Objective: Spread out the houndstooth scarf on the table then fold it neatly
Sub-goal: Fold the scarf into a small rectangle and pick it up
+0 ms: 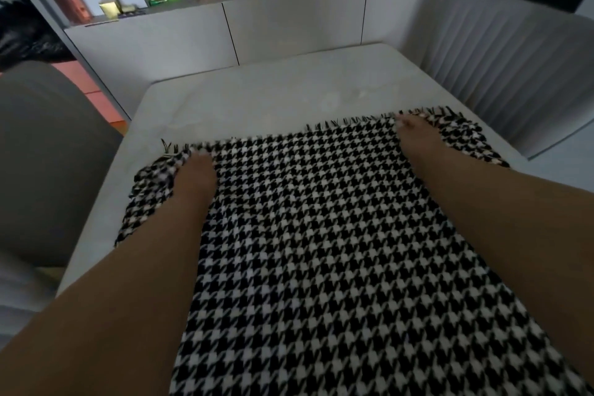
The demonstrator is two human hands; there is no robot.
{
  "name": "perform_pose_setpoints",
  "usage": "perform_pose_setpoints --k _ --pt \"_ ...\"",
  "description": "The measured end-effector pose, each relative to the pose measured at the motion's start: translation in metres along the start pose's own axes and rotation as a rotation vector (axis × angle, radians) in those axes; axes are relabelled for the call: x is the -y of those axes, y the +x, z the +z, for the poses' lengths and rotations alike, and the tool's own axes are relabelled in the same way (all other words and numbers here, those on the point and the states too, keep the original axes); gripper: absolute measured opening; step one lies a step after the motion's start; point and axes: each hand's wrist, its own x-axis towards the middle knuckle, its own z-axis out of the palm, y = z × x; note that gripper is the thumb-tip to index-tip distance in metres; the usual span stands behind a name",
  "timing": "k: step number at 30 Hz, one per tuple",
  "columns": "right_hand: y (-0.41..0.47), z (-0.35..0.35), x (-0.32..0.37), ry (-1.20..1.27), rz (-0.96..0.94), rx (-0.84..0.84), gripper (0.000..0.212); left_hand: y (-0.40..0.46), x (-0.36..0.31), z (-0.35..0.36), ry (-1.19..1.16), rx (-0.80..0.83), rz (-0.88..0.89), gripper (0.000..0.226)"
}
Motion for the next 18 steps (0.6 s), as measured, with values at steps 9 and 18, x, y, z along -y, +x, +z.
perform_pose_setpoints --k 9,18 --pt "-0.122 0.051 -0.034 -0.314 -0.548 0.148 0.049 -0.123 0.053 0.031 0.722 0.172 0.601 0.066" --pt "-0.191 0.033 -0.063 -0.57 -0.54 0.204 0.074 -0.198 0.081 0.017 0.83 0.264 0.465 0.072"
